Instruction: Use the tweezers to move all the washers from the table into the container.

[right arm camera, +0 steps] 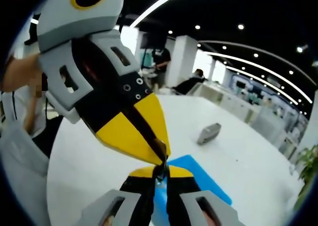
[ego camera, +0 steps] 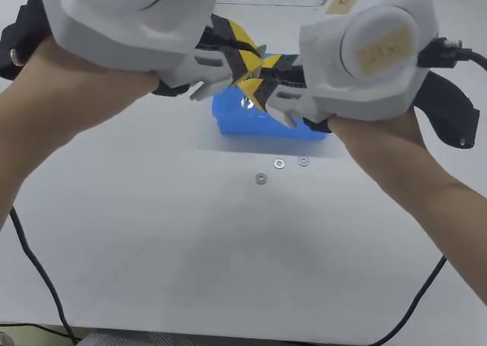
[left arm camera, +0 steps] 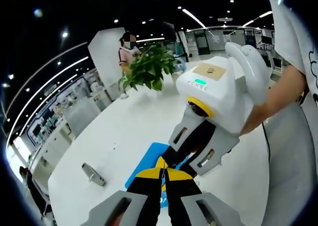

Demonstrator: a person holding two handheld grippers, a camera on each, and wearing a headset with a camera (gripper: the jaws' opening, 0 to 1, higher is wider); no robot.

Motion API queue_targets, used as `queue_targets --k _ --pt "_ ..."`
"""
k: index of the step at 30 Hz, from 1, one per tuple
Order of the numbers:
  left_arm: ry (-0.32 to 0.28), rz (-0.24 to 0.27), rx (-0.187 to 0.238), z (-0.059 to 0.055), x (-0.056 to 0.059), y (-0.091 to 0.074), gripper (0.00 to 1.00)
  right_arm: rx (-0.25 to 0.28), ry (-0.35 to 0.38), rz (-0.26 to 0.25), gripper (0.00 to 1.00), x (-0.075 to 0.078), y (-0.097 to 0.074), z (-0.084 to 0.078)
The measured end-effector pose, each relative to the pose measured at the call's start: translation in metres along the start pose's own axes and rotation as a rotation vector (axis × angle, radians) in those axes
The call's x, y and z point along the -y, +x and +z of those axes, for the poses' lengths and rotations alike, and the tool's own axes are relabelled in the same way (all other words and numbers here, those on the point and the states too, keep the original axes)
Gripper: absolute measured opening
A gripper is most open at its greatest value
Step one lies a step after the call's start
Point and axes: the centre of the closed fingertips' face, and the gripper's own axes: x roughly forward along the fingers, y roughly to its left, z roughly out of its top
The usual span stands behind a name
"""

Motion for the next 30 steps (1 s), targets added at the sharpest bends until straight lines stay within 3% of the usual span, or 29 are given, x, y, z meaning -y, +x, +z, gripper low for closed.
queue_targets --k 13,19,26,30 --pt "-0.034 0.007 -0.032 -0.024 -0.011 0.026 0.00 -0.040 0.021 -0.003 0.04 0.013 0.029 -0.022" --pt "-0.049 0.005 -0.059 -0.038 -0.012 0.038 0.00 -0.068 0.031 0.003 0.04 0.014 0.044 -0.037" --pt "-0.038 -0.008 -0.085 -0.046 -0.010 0.047 0.00 -0.105 0.016 0.022 0.04 0.011 0.050 -0.048" --pt "-0.038 -0.008 -0.081 -0.047 -0.010 0.049 0.00 -0.108 0.044 0.020 0.04 0.012 0.055 -0.051"
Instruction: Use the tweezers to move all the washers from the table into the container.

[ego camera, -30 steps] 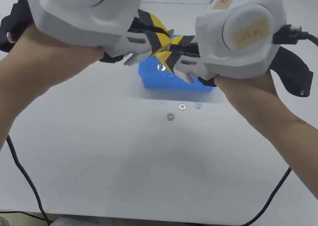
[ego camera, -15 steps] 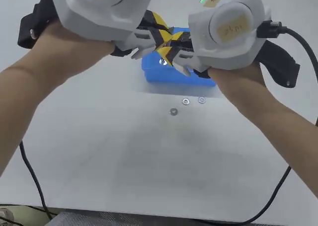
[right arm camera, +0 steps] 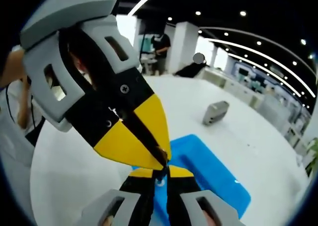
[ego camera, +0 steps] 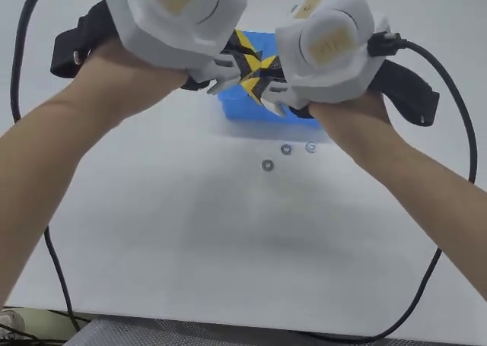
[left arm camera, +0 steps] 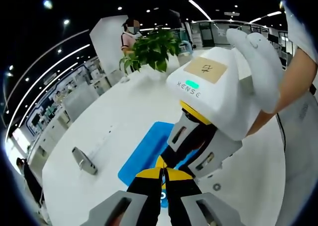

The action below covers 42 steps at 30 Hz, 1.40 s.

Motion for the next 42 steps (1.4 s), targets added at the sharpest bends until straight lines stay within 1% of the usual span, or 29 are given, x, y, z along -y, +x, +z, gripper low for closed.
queue_targets --k 5,8,10,12,14,16,20,24,26,27,29,31,32,33,34,35,36,38,40,42 --pt "-0.001 -0.004 -0.006 0.003 0.003 -0.003 0.00 -0.004 0.024 0.012 0.05 -0.002 -0.004 0.000" --pt "0.003 -0.002 0.005 0.008 0.005 -0.008 0.00 0.021 0.041 0.007 0.05 -0.001 -0.011 0.005" --pt "0.005 0.001 0.018 0.013 0.005 -0.012 0.00 0.038 0.046 0.002 0.05 -0.002 -0.018 0.011" --pt "0.015 0.008 0.027 0.017 0.007 -0.018 0.00 0.057 0.035 -0.004 0.06 -0.002 -0.025 0.018" --pt "0.020 0.013 0.045 0.024 0.008 -0.026 0.00 0.084 0.013 -0.014 0.07 -0.004 -0.037 0.027" --pt "0.023 0.013 0.065 0.031 0.010 -0.034 0.00 0.100 -0.010 -0.008 0.08 -0.007 -0.046 0.033" --pt "0.023 0.025 0.105 0.042 0.011 -0.048 0.00 0.106 -0.031 -0.008 0.09 -0.012 -0.060 0.034" --pt "0.025 0.018 0.119 0.049 0.013 -0.060 0.00 0.115 -0.020 -0.003 0.09 -0.019 -0.072 0.034" --pt "0.037 0.006 0.126 0.053 0.017 -0.064 0.00 0.120 -0.019 -0.001 0.10 -0.025 -0.079 0.036" --pt "0.040 0.000 0.128 0.054 0.020 -0.065 0.00 0.125 -0.021 -0.003 0.11 -0.020 -0.079 0.037" --pt "0.051 -0.024 0.128 0.054 0.027 -0.067 0.00 0.132 -0.027 -0.003 0.11 -0.024 -0.085 0.040" --pt "0.049 -0.043 0.130 0.052 0.034 -0.066 0.00 0.134 -0.042 -0.009 0.10 -0.027 -0.088 0.041" --pt "0.049 -0.057 0.135 0.051 0.038 -0.065 0.00 0.127 -0.052 -0.010 0.08 -0.028 -0.089 0.040" --pt "0.047 -0.063 0.137 0.050 0.041 -0.064 0.00 0.113 -0.073 0.001 0.05 -0.032 -0.090 0.037" --pt "0.042 -0.070 0.137 0.049 0.043 -0.064 0.00 0.106 -0.086 -0.002 0.05 -0.033 -0.090 0.035" --pt "0.037 -0.078 0.133 0.048 0.046 -0.063 0.00 0.098 -0.088 0.001 0.05 -0.035 -0.090 0.033" --pt "0.034 -0.084 0.125 0.046 0.049 -0.062 0.00 0.085 -0.094 0.016 0.05 -0.040 -0.090 0.029" --pt "0.019 -0.086 0.111 0.042 0.055 -0.059 0.00 0.074 -0.094 0.018 0.05 -0.043 -0.089 0.023" --pt "0.019 -0.085 0.099 0.038 0.058 -0.058 0.00 0.068 -0.101 0.021 0.04 -0.045 -0.088 0.017" --pt "0.023 -0.088 0.083 0.035 0.062 -0.059 0.00 0.059 -0.094 0.034 0.04 -0.049 -0.087 0.013"
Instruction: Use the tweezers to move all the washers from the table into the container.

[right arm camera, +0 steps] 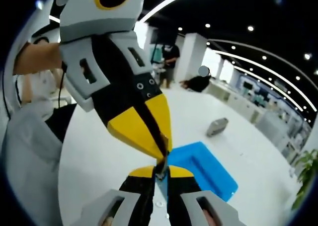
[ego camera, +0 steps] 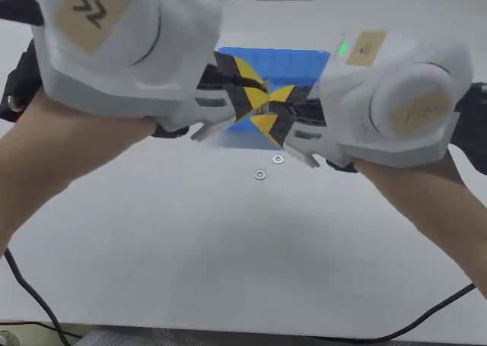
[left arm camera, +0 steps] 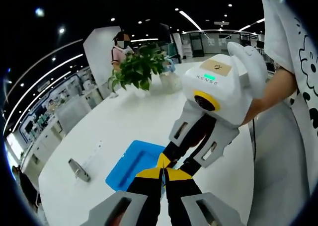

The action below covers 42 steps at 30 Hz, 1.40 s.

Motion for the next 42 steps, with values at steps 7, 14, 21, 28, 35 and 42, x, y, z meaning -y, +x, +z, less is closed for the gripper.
queue_targets --k 7,14,21,28,35,42 --pt "-0.021 -0.001 -0.008 0.000 0.004 -0.006 0.00 0.004 0.016 0.018 0.04 -0.006 0.006 -0.007" --pt "-0.026 -0.007 -0.007 0.001 0.008 -0.006 0.00 -0.013 0.020 0.027 0.04 -0.010 0.008 -0.014" --pt "-0.001 -0.031 -0.057 -0.009 0.019 -0.001 0.00 -0.039 0.053 0.064 0.05 -0.022 0.015 -0.028" --pt "-0.031 -0.041 -0.062 -0.017 0.019 0.003 0.00 -0.064 0.078 0.084 0.05 -0.025 0.018 -0.035" --pt "-0.040 -0.050 -0.070 -0.021 0.021 0.008 0.00 -0.087 0.080 0.095 0.05 -0.024 0.023 -0.042" --pt "-0.055 -0.051 -0.064 -0.022 0.018 0.009 0.00 -0.094 0.093 0.099 0.05 -0.024 0.023 -0.043"
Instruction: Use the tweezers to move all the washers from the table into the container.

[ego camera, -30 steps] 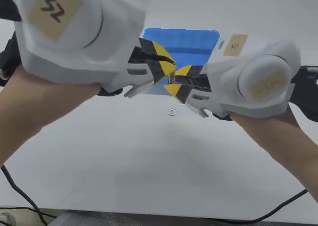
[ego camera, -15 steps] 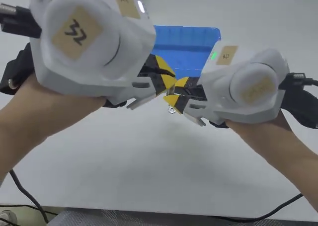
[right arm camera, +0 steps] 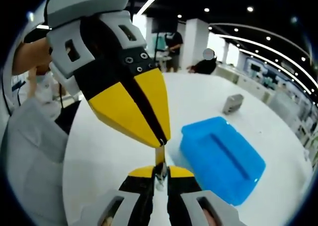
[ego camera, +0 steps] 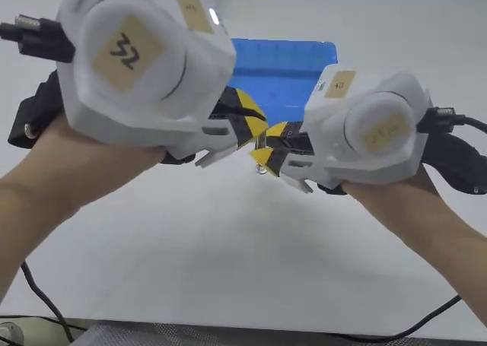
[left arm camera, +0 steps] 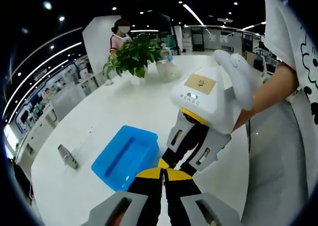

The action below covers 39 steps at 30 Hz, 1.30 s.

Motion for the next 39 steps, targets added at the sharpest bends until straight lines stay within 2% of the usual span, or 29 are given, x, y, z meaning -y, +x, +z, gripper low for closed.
queue_targets --k 6,23,28,31,39 --pt "-0.006 -0.007 0.008 0.0000 0.0020 0.0003 0.00 0.002 0.001 -0.002 0.05 -0.0010 -0.0015 -0.0024" --pt "0.006 -0.006 -0.003 0.0000 0.0025 0.0005 0.00 -0.012 -0.028 -0.016 0.03 0.0002 -0.0008 -0.0017" --pt "0.004 0.003 0.009 0.0036 -0.0004 -0.0024 0.00 0.001 -0.027 -0.026 0.02 0.0021 -0.0037 0.0035" --pt "0.007 0.003 0.000 0.0026 -0.0015 -0.0015 0.00 -0.006 -0.004 0.000 0.03 -0.0005 -0.0020 0.0026" --pt "0.012 -0.005 -0.002 0.0011 0.0010 0.0012 0.00 -0.018 -0.015 -0.008 0.04 -0.0007 -0.0015 -0.0020"
